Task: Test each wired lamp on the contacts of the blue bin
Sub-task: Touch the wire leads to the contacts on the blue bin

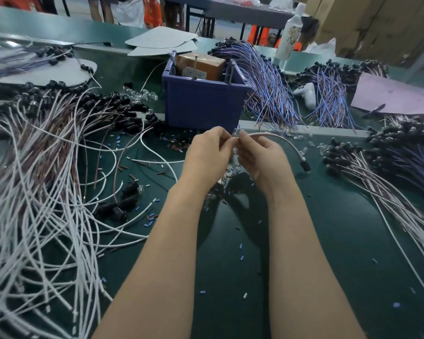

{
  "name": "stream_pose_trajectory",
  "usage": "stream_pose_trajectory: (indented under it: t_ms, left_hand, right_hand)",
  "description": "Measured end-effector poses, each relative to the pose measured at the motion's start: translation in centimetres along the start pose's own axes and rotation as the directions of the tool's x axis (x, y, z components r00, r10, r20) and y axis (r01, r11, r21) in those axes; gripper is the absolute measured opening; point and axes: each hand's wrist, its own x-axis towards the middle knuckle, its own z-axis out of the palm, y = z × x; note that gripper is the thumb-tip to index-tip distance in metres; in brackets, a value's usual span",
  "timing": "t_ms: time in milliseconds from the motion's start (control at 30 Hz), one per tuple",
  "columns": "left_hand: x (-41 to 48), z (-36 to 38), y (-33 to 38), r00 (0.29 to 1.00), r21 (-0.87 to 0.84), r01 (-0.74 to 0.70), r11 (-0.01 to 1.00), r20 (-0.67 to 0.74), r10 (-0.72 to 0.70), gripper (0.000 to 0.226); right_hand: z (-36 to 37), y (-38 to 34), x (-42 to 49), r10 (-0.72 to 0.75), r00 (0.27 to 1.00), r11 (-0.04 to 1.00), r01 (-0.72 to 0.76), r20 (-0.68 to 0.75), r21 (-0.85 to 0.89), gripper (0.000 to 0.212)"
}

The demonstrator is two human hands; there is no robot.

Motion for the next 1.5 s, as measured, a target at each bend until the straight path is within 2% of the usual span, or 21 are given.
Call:
stream_pose_trajectory:
  t_ms: [133, 267, 467, 567, 633, 700, 800, 867, 1000, 1167, 1267, 1333, 1400, 1500]
  left_hand:
    - [0.0, 0.0, 0.0, 1.0, -0.016, 0.003, 1.0, 0.006, -0.003, 0.013]
    - [0.0, 0.0, 0.2, 1.0, -0.012, -0.007, 1.0, 0.017, 0.007, 0.014]
    - [0.0, 0.1, 0.2, 0.999, 0.051, -0.022, 0.998, 0.05, 0.02, 0.016]
    - [0.0, 0.1, 0.1, 0.996, 0.077, -0.023, 0.997, 0.084, 0.016, 0.017]
    - [-0.1, 0.1, 0.1, 0.995, 0.084, -0.025, 0.996, 0.102, 0.016, 0.017]
    - [0.0, 0.1, 0.1, 0.996, 0.073, -0.023, 0.997, 0.087, 0.016, 0.018]
    - [0.1, 0.0, 0.2, 0.999, 0.029, -0.016, 0.999, 0.035, 0.015, 0.017]
    - [0.0, 0.0, 0.2, 1.0, 0.023, -0.009, 1.0, 0.025, 0.009, 0.017]
    - [0.0, 0.1, 0.3, 0.999, 0.025, -0.013, 1.0, 0.043, 0.012, 0.016]
    - [0.0, 0.1, 0.2, 0.995, 0.074, -0.029, 0.997, 0.095, 0.022, 0.015]
    - [0.0, 0.1, -0.1, 0.994, 0.084, -0.026, 0.996, 0.104, 0.017, 0.017]
    - [0.0, 0.1, -0.1, 0.996, 0.07, -0.015, 0.997, 0.088, 0.009, 0.016]
    - [0.1, 0.1, 0.0, 0.998, 0.043, -0.003, 0.999, 0.063, 0.001, 0.015]
    - [0.1, 0.2, 0.0, 1.0, 0.028, 0.012, 1.0, 0.026, -0.013, 0.016]
  right_hand:
    - [0.2, -0.1, -0.2, -0.045, 0.999, 0.998, 0.045, -0.01, -0.036, 0.013]
    - [0.7, 0.0, -0.1, -0.072, 0.994, 0.991, 0.081, -0.079, 0.111, 0.016]
    - [0.8, 0.1, 0.2, -0.007, 0.976, 0.965, 0.063, -0.215, 0.254, 0.022]
    - [0.5, -0.1, 0.5, 0.043, 0.941, 0.903, 0.106, -0.334, 0.416, 0.019]
    - [0.1, -0.2, 0.6, 0.084, 0.928, 0.853, 0.121, -0.363, 0.507, 0.017]
    - [0.0, 0.0, 0.5, 0.094, 0.953, 0.855, 0.07, -0.287, 0.513, 0.014]
    - [0.5, 0.2, 0.2, 0.061, 0.998, 0.948, -0.055, -0.008, 0.312, 0.012]
    - [0.8, 0.2, 0.0, 0.035, 0.996, 0.963, -0.055, 0.083, 0.263, 0.013]
    - [0.8, 0.0, 0.0, -0.001, 0.997, 0.965, 0.022, -0.081, 0.26, 0.014]
    - [-0.3, 0.0, 0.6, 0.082, 0.931, 0.845, 0.124, -0.355, 0.52, 0.013]
    - [-0.6, -0.1, 0.6, 0.117, 0.907, 0.803, 0.154, -0.406, 0.576, 0.015]
    - [-0.4, -0.1, 0.6, 0.115, 0.939, 0.854, 0.073, -0.324, 0.515, 0.015]
    - [0.2, 0.0, 0.4, 0.079, 0.986, 0.92, -0.016, -0.146, 0.391, 0.013]
    - [1.3, -0.1, -0.1, 0.033, 0.996, 0.955, -0.057, 0.086, 0.291, 0.011]
